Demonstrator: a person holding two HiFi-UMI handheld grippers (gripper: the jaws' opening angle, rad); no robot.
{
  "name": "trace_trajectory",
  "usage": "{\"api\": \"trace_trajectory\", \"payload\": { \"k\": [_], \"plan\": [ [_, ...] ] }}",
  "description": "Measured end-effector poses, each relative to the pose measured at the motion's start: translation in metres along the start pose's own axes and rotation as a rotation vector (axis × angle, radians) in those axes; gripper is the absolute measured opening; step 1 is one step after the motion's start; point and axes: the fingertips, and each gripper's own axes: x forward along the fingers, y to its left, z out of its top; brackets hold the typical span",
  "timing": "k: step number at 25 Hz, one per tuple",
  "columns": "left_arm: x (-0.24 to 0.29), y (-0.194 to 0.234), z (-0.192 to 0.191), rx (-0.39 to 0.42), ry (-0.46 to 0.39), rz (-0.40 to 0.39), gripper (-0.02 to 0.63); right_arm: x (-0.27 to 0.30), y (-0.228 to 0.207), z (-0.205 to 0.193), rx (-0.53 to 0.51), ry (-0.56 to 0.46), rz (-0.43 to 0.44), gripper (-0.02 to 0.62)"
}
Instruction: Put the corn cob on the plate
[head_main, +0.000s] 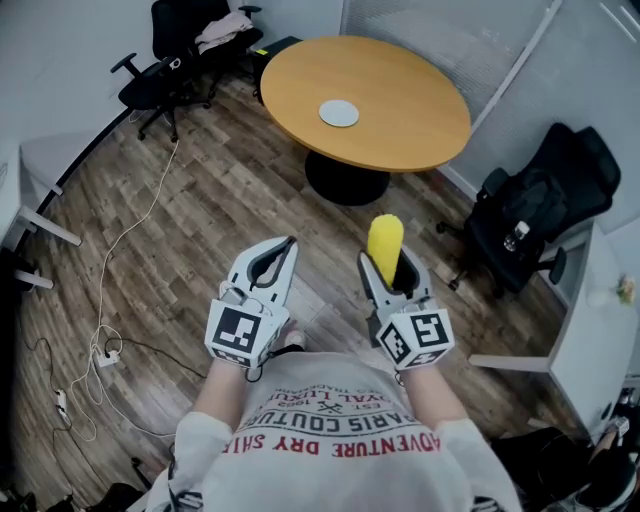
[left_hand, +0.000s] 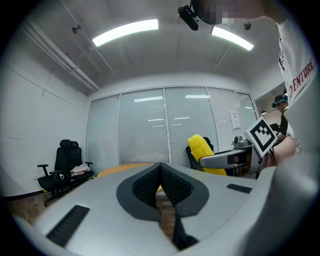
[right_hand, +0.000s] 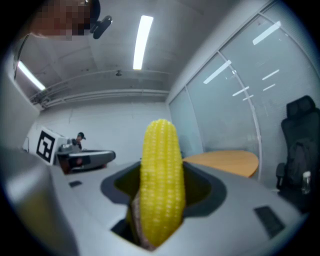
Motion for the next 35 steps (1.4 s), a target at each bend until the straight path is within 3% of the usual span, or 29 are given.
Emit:
{"api": "trace_trajectory", "payload": {
  "k": [7, 17, 25, 35],
  "plan": [
    [0.000, 0.075, -0.004, -0.017, 0.000, 0.017, 0.032, 0.057, 0.025, -0.004, 0.004, 0.007, -0.028, 0.267],
    [0.025, 0.127, -0.033, -0.060, 0.054, 0.048, 0.032, 0.121, 0.016, -0.008, -0.004, 0.042, -0.014, 0.267],
    [0.096, 0.160, -0.041, -0.048, 0.069, 0.088, 0.032, 0.191, -0.039, -0.004, 0.006, 0.058, 0.019, 0.267],
    [0.241, 0.193, -0.025, -0.040, 0.056, 0.107, 0.032, 0.290, -0.146, 0.030, -0.012, 0.068, 0.057, 0.267]
  ]
}}
